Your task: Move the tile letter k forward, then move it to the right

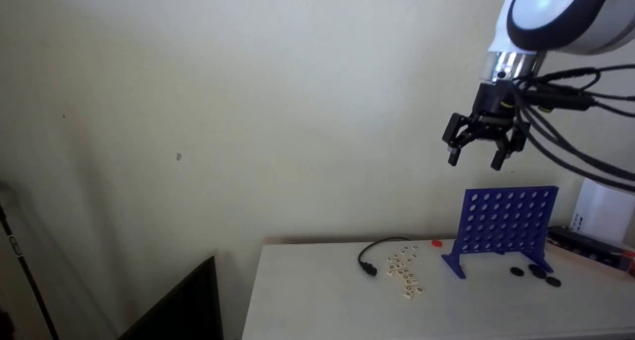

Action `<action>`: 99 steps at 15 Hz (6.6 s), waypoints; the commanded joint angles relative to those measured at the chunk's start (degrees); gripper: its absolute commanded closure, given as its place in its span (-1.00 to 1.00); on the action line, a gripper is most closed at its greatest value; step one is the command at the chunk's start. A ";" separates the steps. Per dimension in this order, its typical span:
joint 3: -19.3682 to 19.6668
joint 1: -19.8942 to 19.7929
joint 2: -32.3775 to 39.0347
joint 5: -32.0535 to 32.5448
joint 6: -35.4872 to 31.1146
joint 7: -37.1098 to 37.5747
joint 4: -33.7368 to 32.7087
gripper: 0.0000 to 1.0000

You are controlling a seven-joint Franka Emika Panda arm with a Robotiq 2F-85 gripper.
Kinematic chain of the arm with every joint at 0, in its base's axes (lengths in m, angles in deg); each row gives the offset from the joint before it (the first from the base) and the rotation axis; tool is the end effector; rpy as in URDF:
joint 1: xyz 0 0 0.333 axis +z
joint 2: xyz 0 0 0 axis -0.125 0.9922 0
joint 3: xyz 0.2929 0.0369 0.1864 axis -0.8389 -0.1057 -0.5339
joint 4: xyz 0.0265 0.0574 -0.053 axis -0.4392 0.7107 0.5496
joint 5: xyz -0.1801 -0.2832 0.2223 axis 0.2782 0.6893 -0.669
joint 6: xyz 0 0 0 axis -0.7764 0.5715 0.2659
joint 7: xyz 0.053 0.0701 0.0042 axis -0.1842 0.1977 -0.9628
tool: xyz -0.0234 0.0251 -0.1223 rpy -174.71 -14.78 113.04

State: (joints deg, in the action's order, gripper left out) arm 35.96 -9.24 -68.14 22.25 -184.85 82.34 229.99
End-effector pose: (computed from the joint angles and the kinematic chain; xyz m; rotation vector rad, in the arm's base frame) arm 0.4709 0.0215 0.3742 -3.0020 0.6011 -0.2269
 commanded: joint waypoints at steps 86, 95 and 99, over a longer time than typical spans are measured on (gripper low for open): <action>4.95 5.21 59.75 -9.78 -22.94 -3.56 -23.95 1.00; 4.10 4.14 53.68 -6.35 -23.62 -14.34 -13.33 0.48; 3.77 7.45 45.97 -7.63 -28.16 -10.31 -7.87 0.06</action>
State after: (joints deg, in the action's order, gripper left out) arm 40.07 -3.87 -17.36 14.66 -209.25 69.34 217.26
